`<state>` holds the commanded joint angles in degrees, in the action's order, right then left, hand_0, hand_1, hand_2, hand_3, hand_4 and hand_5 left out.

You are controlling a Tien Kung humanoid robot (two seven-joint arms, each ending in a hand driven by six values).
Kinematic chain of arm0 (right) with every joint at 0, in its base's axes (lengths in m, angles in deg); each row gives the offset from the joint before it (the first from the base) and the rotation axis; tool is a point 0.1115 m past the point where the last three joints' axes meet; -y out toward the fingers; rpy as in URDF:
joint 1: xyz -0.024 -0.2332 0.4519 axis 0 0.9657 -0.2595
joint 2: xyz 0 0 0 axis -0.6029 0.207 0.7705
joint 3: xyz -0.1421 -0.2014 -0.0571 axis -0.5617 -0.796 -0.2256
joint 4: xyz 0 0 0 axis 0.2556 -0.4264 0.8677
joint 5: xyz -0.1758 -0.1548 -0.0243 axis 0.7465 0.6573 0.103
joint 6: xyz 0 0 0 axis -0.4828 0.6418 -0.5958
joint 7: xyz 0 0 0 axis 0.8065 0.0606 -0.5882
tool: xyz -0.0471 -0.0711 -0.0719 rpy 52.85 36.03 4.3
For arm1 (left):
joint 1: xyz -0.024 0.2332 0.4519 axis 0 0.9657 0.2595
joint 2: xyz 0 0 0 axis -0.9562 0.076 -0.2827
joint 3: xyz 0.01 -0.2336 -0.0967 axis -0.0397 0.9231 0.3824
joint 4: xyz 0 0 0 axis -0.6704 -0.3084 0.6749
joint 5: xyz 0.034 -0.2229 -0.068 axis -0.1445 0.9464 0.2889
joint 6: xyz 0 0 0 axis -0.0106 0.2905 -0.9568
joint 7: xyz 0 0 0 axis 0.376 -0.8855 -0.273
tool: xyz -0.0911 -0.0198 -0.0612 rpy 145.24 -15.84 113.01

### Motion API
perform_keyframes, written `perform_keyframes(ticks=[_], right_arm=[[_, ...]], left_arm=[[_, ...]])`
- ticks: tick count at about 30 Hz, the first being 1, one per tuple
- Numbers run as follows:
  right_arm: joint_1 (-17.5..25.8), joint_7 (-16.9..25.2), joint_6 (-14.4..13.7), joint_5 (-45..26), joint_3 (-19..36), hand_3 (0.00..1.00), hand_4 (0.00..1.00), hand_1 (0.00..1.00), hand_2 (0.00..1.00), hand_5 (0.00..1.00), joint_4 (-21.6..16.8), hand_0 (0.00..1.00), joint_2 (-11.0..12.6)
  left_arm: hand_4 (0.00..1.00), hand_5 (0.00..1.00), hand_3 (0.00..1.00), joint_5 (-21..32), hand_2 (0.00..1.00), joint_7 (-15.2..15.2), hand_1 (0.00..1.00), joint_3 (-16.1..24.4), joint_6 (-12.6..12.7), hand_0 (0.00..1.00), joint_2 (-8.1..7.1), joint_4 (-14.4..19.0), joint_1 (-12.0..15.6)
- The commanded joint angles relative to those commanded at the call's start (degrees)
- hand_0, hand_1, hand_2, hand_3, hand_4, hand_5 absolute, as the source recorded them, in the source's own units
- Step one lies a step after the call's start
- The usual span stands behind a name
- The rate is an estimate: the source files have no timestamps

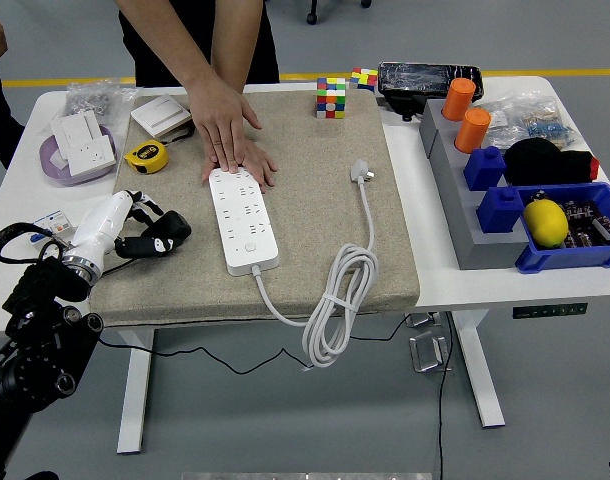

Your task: Pick up the plug,place it near the board,insert it into the board,press the button

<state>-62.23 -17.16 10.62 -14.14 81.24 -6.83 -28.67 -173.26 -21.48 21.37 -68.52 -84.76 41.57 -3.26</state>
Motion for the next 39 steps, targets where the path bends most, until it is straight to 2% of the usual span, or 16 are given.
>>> perform_keyframes(ticks=[10, 11, 16, 17, 22, 23, 27, 35, 39], right_arm=[[-0.17, -0.01, -0.02, 0.05, 0.16, 0.779, 0.998, 0.761, 0.748, 0.998, -0.01, 0.836, 0.08], [-0.17, -0.01, -0.02, 0.03, 0.17, 0.779, 0.998, 0.761, 0.748, 0.998, 0.00, 0.836, 0.07], [-0.18, -0.02, -0.03, 0.02, 0.20, 0.779, 0.998, 0.761, 0.748, 0.998, 0.00, 0.836, 0.08], [-0.18, -0.03, -0.03, 0.03, 0.22, 0.779, 0.998, 0.761, 0.748, 0.998, 0.00, 0.836, 0.09], [-0.20, -0.03, -0.04, 0.05, 0.25, 0.779, 0.998, 0.761, 0.748, 0.998, -0.01, 0.836, 0.08], [-0.20, -0.03, -0.05, 0.05, 0.26, 0.779, 0.998, 0.761, 0.748, 0.998, -0.01, 0.836, 0.08], [-0.17, -0.03, -0.05, 0.05, 0.30, 0.779, 0.998, 0.761, 0.748, 0.998, -0.02, 0.836, 0.05], [-0.17, -0.02, -0.06, -0.05, 0.32, 0.779, 0.998, 0.761, 0.748, 0.998, -0.02, 0.836, 0.08], [-0.20, -0.02, -0.06, -0.06, 0.33, 0.779, 0.998, 0.761, 0.748, 0.998, -0.02, 0.836, 0.11]], left_arm=[[0.829, 0.140, 0.514, 0.00, 0.428, -0.07, 0.462, -0.23, -0.19, 0.564, 0.08, -0.16, -0.14], [0.835, 0.110, 0.513, 0.00, 0.415, -0.05, 0.432, -0.26, -0.17, 0.544, 0.07, -0.16, -0.15], [0.835, 0.110, 0.513, 0.00, 0.415, -0.02, 0.432, -0.24, -0.19, 0.544, 0.09, -0.17, -0.22], [0.837, 0.060, 0.504, 0.00, 0.395, -0.02, 0.390, -0.25, -0.20, 0.527, 0.09, -0.16, -0.23], [0.837, 0.060, 0.504, 0.00, 0.395, 0.07, 0.390, -0.36, -0.13, 0.527, 0.07, -0.11, -0.15], [0.830, 0.017, 0.481, 0.00, 0.366, 0.07, 0.366, -0.37, -0.14, 0.497, 0.07, -0.06, -0.13], [0.830, 0.017, 0.481, 0.00, 0.366, -0.03, 0.366, -0.36, -0.43, 0.497, 0.02, 0.52, -0.03], [0.791, 0.005, 0.459, 0.00, 0.353, -0.59, 0.364, -1.73, -2.34, 0.488, -0.99, 4.68, 0.27], [0.791, 0.005, 0.459, 0.00, 0.353, -0.53, 0.364, -3.66, -3.72, 0.488, -2.21, 7.89, 0.10]])
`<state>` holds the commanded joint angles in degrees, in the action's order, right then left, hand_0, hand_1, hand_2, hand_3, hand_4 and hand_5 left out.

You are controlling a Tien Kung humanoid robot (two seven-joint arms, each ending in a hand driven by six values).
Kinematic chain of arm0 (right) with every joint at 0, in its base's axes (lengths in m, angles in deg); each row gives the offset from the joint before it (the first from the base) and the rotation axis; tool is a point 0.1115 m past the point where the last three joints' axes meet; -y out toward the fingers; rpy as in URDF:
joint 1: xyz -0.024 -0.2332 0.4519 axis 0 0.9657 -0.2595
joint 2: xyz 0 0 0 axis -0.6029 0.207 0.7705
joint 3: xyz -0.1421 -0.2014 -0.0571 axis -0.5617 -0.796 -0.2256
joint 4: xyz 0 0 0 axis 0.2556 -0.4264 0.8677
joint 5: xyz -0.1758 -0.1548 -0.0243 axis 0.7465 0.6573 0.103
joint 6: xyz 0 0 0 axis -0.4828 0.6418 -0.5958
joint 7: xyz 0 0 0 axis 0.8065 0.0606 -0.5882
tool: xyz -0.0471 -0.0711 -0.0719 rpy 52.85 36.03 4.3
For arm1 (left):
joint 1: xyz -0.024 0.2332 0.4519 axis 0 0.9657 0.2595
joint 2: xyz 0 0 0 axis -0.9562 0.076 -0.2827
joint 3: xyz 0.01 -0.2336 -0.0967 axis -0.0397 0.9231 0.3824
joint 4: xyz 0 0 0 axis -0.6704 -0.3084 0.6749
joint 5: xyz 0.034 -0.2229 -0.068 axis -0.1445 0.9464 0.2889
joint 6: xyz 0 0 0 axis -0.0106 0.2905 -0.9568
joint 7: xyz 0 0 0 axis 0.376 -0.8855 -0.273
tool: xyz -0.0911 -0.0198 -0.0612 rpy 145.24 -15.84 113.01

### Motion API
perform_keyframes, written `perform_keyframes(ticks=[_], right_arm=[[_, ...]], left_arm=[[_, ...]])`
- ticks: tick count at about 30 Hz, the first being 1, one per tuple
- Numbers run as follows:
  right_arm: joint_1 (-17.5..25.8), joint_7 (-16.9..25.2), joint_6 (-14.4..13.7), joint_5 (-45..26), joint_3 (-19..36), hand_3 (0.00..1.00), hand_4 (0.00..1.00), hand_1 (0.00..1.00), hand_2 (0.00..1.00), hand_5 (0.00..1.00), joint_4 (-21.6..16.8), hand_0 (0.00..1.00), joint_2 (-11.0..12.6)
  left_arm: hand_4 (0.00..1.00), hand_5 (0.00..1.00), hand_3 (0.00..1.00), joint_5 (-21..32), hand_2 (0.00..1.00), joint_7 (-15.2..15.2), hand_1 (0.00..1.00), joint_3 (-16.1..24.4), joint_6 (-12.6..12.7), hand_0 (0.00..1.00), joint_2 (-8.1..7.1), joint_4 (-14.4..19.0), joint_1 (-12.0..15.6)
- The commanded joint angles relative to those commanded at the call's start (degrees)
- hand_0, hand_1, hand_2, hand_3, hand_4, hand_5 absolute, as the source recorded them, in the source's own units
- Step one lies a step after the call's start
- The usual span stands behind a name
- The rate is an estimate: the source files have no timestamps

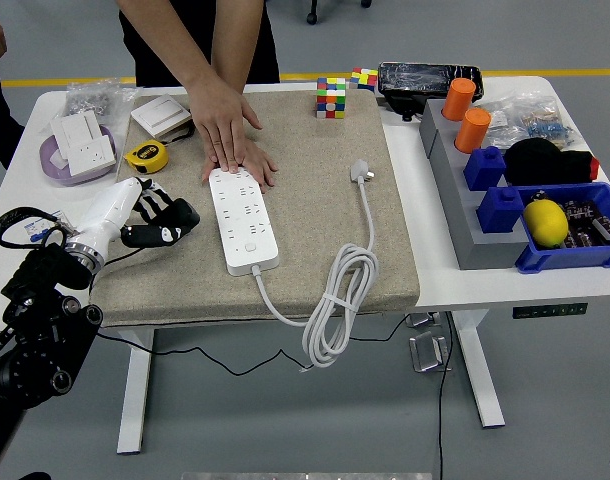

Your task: Pick up the plug,place it near the board,insert it into the board,press the button

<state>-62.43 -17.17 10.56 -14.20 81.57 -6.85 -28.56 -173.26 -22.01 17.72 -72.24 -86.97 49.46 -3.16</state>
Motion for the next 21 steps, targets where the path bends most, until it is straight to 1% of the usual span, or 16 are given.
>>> perform_keyframes(ticks=[1, 2, 4, 5, 7, 8, 9, 11, 12, 15, 18, 19, 21], right_arm=[[-0.02, 0.00, 0.00, -0.01, -0.02, 0.779, 0.998, 0.761, 0.748, 0.998, 0.00, 0.836, 0.01], [-0.04, 0.00, 0.00, -0.01, -0.05, 0.778, 0.998, 0.761, 0.748, 0.998, 0.00, 0.836, 0.02], [-0.06, 0.01, -0.01, 0.00, -0.08, 0.778, 0.998, 0.761, 0.748, 0.998, -0.01, 0.836, 0.05], [-0.07, 0.00, -0.01, -0.02, -0.16, 0.778, 0.998, 0.761, 0.748, 0.998, -0.01, 0.836, 0.07], [-0.05, 0.00, -0.02, -0.06, -0.22, 0.778, 0.998, 0.761, 0.748, 0.998, 0.00, 0.836, 0.10], [-0.04, -0.01, -0.01, -0.09, -0.28, 0.779, 0.998, 0.760, 0.748, 0.998, 0.00, 0.837, 0.10], [-0.02, -0.01, -0.01, -0.12, -0.36, 0.779, 0.998, 0.760, 0.748, 0.998, 0.01, 0.837, 0.10], [0.00, -0.02, 0.00, -0.15, -0.43, 0.779, 0.998, 0.760, 0.748, 0.998, 0.01, 0.837, 0.10], [-0.02, -0.03, 0.00, -0.16, -0.48, 0.779, 0.998, 0.760, 0.748, 0.998, 0.01, 0.837, 0.11], [-0.14, -0.02, 0.00, -0.17, -0.55, 0.779, 0.998, 0.760, 0.748, 0.998, -0.01, 0.837, 0.18], [-0.24, -0.02, 0.00, -0.20, -0.63, 0.779, 0.998, 0.760, 0.748, 0.998, -0.03, 0.837, 0.24], [-0.25, -0.02, 0.00, -0.20, -0.63, 0.779, 0.998, 0.760, 0.748, 0.998, -0.03, 0.837, 0.25], [-0.28, -0.02, -0.02, -0.26, -0.75, 0.778, 0.998, 0.759, 0.748, 0.998, -0.04, 0.835, 0.33]], left_arm=[[0.791, 0.005, 0.459, 0.00, 0.353, 0.06, 0.364, -0.89, -0.44, 0.488, -0.61, 1.08, -0.18], [0.768, 0.002, 0.458, 0.00, 0.352, 0.23, 0.367, -1.79, -0.84, 0.481, -1.24, 2.23, -0.37], [0.768, 0.002, 0.458, 0.00, 0.352, 0.46, 0.367, -3.24, -1.28, 0.481, -2.20, 3.81, -0.72], [0.768, 0.002, 0.458, 0.00, 0.352, 0.68, 0.367, -4.37, -1.43, 0.481, -2.92, 4.86, -1.02], [0.768, 0.002, 0.458, 0.00, 0.352, 1.12, 0.367, -6.08, -1.60, 0.481, -3.94, 6.38, -1.53], [0.750, 0.002, 0.457, 0.00, 0.353, 1.34, 0.369, -6.77, -1.68, 0.480, -4.33, 6.98, -1.75], [0.750, 0.002, 0.457, 0.00, 0.353, 1.72, 0.369, -8.07, -1.78, 0.480, -5.01, 8.09, -2.18], [0.750, 0.002, 0.457, 0.00, 0.353, 2.15, 0.369, -9.57, -1.74, 0.480, -5.69, 9.10, -2.66], [0.750, 0.002, 0.457, 0.00, 0.353, 2.71, 0.369, -10.86, -1.69, 0.480, -6.28, 9.79, -3.21], [0.746, 0.002, 0.454, 0.00, 0.352, 3.84, 0.370, -13.74, -1.33, 0.481, -7.29, 10.46, -4.51], [0.746, 0.002, 0.454, 0.00, 0.352, 4.81, 0.370, -16.88, -0.93, 0.481, -8.08, 9.86, -6.20], [0.746, 0.002, 0.454, 0.00, 0.352, 4.93, 0.370, -17.30, -0.88, 0.481, -8.16, 9.73, -6.42], [0.736, 0.002, 0.455, 0.00, 0.352, 5.53, 0.374, -19.58, -0.54, 0.481, -8.56, 8.67, -7.74]])
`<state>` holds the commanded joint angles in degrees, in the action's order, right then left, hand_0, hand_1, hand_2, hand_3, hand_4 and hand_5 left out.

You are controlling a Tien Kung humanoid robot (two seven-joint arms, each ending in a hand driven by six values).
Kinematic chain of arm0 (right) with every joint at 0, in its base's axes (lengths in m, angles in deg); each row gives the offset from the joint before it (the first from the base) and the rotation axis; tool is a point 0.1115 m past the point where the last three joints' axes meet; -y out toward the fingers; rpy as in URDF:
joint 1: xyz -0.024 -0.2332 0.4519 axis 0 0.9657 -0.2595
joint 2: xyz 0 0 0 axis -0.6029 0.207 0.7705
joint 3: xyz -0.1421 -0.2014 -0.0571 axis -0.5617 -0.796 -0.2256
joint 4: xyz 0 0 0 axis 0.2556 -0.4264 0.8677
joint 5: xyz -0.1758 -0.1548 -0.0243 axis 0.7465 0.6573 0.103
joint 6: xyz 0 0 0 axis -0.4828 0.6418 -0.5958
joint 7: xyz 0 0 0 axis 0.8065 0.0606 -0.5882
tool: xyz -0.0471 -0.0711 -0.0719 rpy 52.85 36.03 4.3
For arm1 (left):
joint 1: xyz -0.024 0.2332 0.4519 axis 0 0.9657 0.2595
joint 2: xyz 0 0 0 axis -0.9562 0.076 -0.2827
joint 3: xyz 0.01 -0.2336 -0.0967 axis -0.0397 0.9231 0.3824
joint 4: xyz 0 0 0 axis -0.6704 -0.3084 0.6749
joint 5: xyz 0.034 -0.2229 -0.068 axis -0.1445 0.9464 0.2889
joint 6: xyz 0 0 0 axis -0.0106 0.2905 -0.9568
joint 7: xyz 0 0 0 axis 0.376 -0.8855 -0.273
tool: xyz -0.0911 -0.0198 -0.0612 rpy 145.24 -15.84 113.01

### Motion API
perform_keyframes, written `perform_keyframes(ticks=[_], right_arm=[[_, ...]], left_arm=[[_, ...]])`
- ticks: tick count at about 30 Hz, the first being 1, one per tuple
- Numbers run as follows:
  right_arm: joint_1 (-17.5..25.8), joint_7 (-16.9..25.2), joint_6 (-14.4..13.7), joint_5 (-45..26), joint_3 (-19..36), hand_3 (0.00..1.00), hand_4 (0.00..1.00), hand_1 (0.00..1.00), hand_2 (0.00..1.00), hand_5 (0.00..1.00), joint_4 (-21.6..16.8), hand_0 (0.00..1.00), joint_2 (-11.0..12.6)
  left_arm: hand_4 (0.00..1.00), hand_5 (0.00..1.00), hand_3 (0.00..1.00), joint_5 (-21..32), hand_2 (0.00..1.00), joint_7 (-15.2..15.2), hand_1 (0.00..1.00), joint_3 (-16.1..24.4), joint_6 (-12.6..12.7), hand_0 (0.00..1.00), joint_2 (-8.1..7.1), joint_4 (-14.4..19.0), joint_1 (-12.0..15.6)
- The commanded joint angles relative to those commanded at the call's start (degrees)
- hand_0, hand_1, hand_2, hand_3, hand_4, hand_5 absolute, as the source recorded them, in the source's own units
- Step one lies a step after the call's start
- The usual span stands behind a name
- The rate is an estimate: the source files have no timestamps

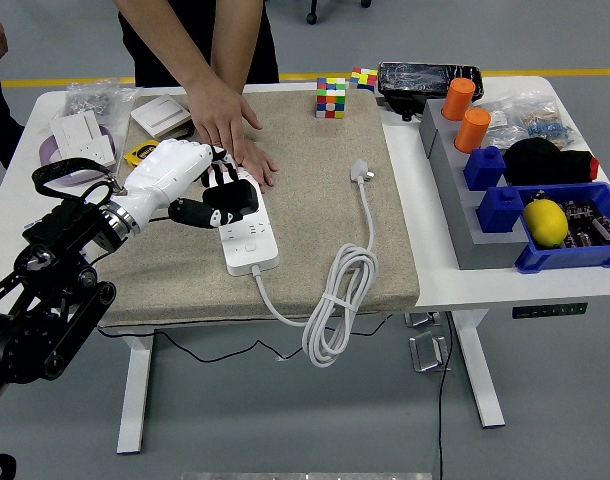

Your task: Pick up the plug,place it near the board,insert it into the board,press the button

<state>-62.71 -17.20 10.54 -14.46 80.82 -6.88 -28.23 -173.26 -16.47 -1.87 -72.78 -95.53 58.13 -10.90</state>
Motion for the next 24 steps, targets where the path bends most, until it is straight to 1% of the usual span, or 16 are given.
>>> perform_keyframes(ticks=[4, 5, 7, 10, 11, 13, 16, 17, 22, 23, 24], right_arm=[[0.05, -0.02, 0.02, -0.17, -0.32, 0.778, 0.998, 0.759, 0.748, 0.998, 0.02, 0.835, 0.02], [0.05, -0.03, 0.02, -0.18, -0.37, 0.778, 0.998, 0.761, 0.749, 0.998, 0.02, 0.836, 0.02], [-0.02, -0.04, 0.04, -0.12, -0.38, 0.778, 0.998, 0.761, 0.749, 0.998, 0.01, 0.836, -0.01], [-0.10, -0.03, 0.03, 0.04, -0.21, 0.778, 0.998, 0.761, 0.749, 0.998, -0.06, 0.836, 0.00], [-0.13, -0.04, 0.03, -0.06, -0.30, 0.778, 0.998, 0.760, 0.749, 0.998, -0.04, 0.836, 0.02], [-0.15, -0.03, 0.02, -0.13, -0.30, 0.778, 0.998, 0.760, 0.749, 0.998, -0.03, 0.836, 0.06], [-0.23, -0.06, 0.03, -0.35, -0.52, 0.778, 0.998, 0.760, 0.749, 0.998, 0.03, 0.836, 0.14], [-0.26, -0.06, 0.02, -0.31, -0.44, 0.778, 0.998, 0.759, 0.748, 0.998, 0.01, 0.836, 0.17], [-0.45, -0.03, 0.01, -0.17, -0.18, 0.778, 0.998, 0.759, 0.748, 0.998, -0.05, 0.836, 0.23], [-0.47, -0.03, 0.02, -0.13, -0.12, 0.778, 0.998, 0.760, 0.748, 0.998, -0.07, 0.836, 0.22], [-0.48, -0.04, 0.02, -0.13, -0.11, 0.778, 0.998, 0.760, 0.748, 0.998, -0.07, 0.836, 0.21]], left_arm=[[0.736, 0.002, 0.455, 0.00, 0.352, 1.09, 0.374, -3.79, 1.19, 0.481, -0.14, -2.93, -2.17], [0.719, 0.003, 0.460, 0.00, 0.354, 1.48, 0.381, -4.61, 1.61, 0.483, -0.07, -4.10, -2.73], [0.719, 0.003, 0.460, 0.00, 0.354, 2.23, 0.381, -5.59, 2.16, 0.483, 0.34, -6.96, -3.82], [0.719, 0.003, 0.460, 0.00, 0.354, 2.84, 0.381, -5.69, 2.88, 0.483, 0.78, -9.97, -4.54], [0.702, 0.011, 0.463, 0.00, 0.358, 2.97, 0.387, -5.60, 3.12, 0.484, 0.93, -10.81, -4.82], [0.702, 0.011, 0.463, 0.00, 0.358, 3.13, 0.387, -5.49, 3.47, 0.484, 1.12, -11.98, -5.28], [0.702, 0.011, 0.463, 0.00, 0.358, 3.53, 0.387, -5.22, 4.22, 0.484, 1.51, -14.65, -6.42], [0.670, 0.030, 0.469, 0.00, 0.363, 3.62, 0.405, -5.03, 4.41, 0.490, 1.60, -15.44, -6.70], [0.670, 0.030, 0.469, 0.00, 0.363, 3.82, 0.405, -3.97, 5.30, 0.490, 1.87, -18.39, -7.68], [0.600, 0.050, 0.463, 0.00, 0.368, 3.84, 0.424, -3.85, 5.42, 0.500, 1.87, -18.81, -7.81], [0.600, 0.050, 0.463, 0.00, 0.368, 3.86, 0.424, -3.82, 5.50, 0.500, 1.84, -19.12, -7.92]])
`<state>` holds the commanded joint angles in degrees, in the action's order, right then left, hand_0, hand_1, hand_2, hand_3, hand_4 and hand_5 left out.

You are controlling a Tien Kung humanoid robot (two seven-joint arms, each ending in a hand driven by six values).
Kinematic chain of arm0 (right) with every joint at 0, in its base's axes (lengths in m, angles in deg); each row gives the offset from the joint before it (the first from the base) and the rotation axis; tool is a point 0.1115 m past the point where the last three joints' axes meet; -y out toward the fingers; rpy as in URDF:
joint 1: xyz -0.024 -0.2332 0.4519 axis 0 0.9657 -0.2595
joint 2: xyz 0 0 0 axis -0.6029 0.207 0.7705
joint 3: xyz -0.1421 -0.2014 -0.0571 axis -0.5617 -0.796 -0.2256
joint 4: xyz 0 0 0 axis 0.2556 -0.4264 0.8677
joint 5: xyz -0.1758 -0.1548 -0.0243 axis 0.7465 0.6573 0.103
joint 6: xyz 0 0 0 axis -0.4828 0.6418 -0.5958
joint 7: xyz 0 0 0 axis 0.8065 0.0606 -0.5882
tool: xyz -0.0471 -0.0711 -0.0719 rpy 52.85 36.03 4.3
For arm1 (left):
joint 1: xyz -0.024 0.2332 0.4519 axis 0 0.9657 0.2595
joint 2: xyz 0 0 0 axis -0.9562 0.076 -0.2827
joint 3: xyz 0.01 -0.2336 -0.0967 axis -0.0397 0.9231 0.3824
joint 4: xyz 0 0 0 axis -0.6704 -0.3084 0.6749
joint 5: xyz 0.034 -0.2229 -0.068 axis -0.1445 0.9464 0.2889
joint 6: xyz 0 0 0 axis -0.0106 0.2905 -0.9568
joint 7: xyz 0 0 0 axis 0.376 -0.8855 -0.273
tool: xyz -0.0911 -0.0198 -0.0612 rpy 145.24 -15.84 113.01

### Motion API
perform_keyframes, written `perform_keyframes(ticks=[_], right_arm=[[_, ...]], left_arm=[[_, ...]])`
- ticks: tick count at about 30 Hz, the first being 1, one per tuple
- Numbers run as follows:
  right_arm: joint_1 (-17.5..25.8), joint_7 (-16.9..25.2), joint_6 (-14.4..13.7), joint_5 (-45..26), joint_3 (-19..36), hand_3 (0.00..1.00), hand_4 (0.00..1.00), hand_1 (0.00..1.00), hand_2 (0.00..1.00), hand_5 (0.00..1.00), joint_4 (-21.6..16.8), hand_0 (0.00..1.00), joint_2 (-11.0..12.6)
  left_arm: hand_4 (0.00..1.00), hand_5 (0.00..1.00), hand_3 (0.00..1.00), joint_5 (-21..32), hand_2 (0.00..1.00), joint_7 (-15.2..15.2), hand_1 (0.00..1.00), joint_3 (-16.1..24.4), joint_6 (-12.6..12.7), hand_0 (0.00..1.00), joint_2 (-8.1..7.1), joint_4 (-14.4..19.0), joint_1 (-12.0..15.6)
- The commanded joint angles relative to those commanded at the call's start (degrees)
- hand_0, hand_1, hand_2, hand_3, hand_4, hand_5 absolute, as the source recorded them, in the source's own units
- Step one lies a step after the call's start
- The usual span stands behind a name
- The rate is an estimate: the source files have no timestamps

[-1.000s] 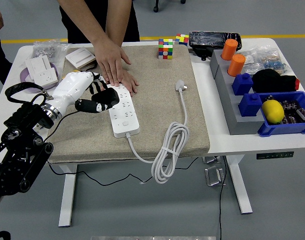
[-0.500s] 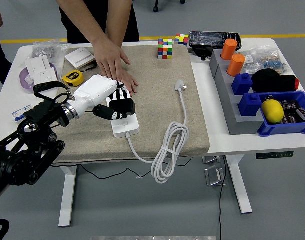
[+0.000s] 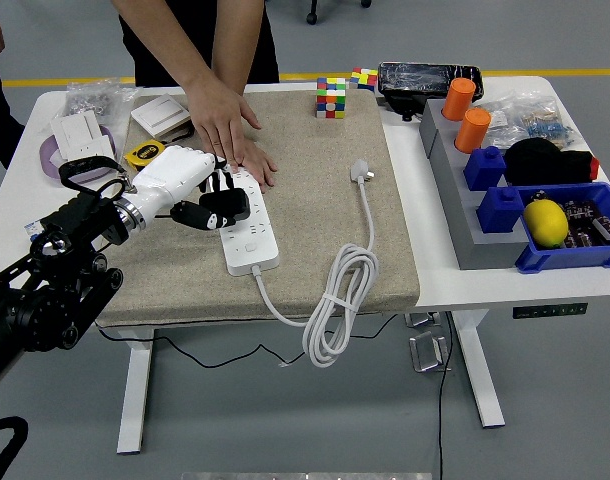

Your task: Pick up the plug,place it near the board,insert it into the board,press the button

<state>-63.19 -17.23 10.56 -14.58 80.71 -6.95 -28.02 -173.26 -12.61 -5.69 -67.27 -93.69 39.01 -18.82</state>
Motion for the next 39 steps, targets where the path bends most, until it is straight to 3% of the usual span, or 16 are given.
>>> perform_keyframes(ticks=[11, 39], right_arm=[[-0.10, 0.01, -0.02, -0.17, -0.08, 0.778, 0.998, 0.760, 0.748, 0.998, 0.01, 0.835, 0.10], [-0.32, 0.03, -0.05, -0.25, -0.16, 0.778, 0.998, 0.760, 0.748, 0.998, 0.03, 0.836, 0.21]], left_arm=[[0.561, 0.042, 0.456, 0.00, 0.373, 0.04, 0.443, 0.91, 0.56, 0.502, 0.16, -3.31, -0.88], [0.543, 0.073, 0.441, 0.00, 0.375, 0.03, 0.464, 0.33, 1.12, 0.509, 1.01, -5.62, -0.89]])
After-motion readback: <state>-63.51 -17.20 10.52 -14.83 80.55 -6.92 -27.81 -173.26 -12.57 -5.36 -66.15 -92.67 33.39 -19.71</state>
